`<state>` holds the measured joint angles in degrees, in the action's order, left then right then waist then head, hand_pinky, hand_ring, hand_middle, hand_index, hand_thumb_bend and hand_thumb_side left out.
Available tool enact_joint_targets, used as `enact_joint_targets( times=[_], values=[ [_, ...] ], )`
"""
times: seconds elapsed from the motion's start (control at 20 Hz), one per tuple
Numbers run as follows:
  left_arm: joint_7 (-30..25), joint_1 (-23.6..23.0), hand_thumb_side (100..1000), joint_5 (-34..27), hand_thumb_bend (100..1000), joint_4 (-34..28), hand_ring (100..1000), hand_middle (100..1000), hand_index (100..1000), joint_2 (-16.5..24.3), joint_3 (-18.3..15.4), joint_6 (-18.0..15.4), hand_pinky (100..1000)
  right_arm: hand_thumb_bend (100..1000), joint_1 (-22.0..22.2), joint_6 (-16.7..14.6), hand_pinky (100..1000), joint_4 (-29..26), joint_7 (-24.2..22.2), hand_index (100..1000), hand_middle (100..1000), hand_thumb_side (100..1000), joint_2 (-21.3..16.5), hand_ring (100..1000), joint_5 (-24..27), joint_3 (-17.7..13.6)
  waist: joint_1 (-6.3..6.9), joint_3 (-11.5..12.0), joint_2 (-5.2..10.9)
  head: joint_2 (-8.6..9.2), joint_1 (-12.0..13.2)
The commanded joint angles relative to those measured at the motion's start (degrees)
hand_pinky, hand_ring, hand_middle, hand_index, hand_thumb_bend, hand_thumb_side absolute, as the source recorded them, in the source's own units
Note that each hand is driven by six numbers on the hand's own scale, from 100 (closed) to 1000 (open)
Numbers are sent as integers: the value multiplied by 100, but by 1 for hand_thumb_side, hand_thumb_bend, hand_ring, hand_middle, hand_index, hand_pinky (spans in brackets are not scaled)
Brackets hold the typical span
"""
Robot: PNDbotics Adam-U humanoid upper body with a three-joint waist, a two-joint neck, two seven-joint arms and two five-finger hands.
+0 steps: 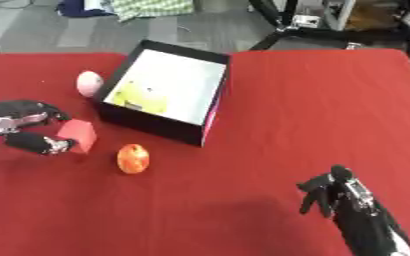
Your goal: Pick up objects on the table and place them in the box.
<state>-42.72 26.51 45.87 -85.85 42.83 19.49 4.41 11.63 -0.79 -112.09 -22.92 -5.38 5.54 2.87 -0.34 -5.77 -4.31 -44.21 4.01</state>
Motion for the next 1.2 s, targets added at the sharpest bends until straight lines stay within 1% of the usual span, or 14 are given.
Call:
enact_joint_targets(
  times=[0.05,0.2,0.4,0.55,0.65,0.7,0.75,0.8,0.85,0.9,1.0,1.2],
  values=[
    [-122,102,847,-37,296,-153,813,851,950,189,-61,-26,864,100,-15,-1,868,-60,8,562,199,1000,-81,417,-24,8,-9,4,146,9,-2],
    [-179,109,845,-39,294,-205,808,843,949,203,-65,-37,861,100,-13,2,868,-58,10,562,199,1000,-80,418,-29,10,-8,4,144,9,-2],
    [-245,127,847,-62,282,-281,813,854,958,217,-48,-148,865,100,-14,-1,869,-61,14,562,199,1000,-79,418,-33,7,-8,1,142,9,-8],
    [-5,150,861,-42,297,-385,818,874,977,229,-105,-134,870,100,-14,-6,869,-62,18,562,199,1000,-78,418,-33,5,-8,4,142,9,-16],
    [295,162,867,-21,318,-501,831,892,998,249,-134,-110,879,100,-12,-7,869,-61,21,562,199,1000,-77,418,-36,2,-9,6,141,9,-18],
    [444,182,853,-18,373,-584,855,922,1000,271,-139,-134,894,100,-10,-7,869,-61,23,562,199,1000,-78,418,-37,1,-8,7,142,9,-20],
    [563,202,848,-25,392,-678,864,930,1000,311,-137,-202,900,100,-8,-6,869,-60,24,562,199,1000,-79,418,-40,1,-8,10,142,9,-20],
    [626,219,814,-42,421,-743,881,946,1000,348,-131,-273,909,100,-6,-6,869,-59,25,562,199,1000,-80,418,-43,1,-8,10,143,9,-15],
    [615,259,782,-99,419,-811,885,949,1000,406,-115,-385,911,100,-4,-6,869,-58,24,562,199,1000,-83,418,-45,3,-7,11,146,9,-10],
    [543,307,730,-175,417,-868,893,955,1000,467,-108,-499,914,100,0,-5,869,-55,24,562,199,1000,-84,418,-49,5,-8,12,148,9,-8],
    [291,407,689,-327,428,-958,896,955,1000,573,-125,-672,914,100,5,-6,869,-52,26,562,199,1000,-86,418,-54,6,-8,14,152,9,-6],
    [-391,635,678,-463,496,-1085,907,958,1000,750,-97,-894,916,100,10,-5,869,-47,22,562,200,1000,-90,418,-59,14,-8,5,157,9,4]
  ],
)
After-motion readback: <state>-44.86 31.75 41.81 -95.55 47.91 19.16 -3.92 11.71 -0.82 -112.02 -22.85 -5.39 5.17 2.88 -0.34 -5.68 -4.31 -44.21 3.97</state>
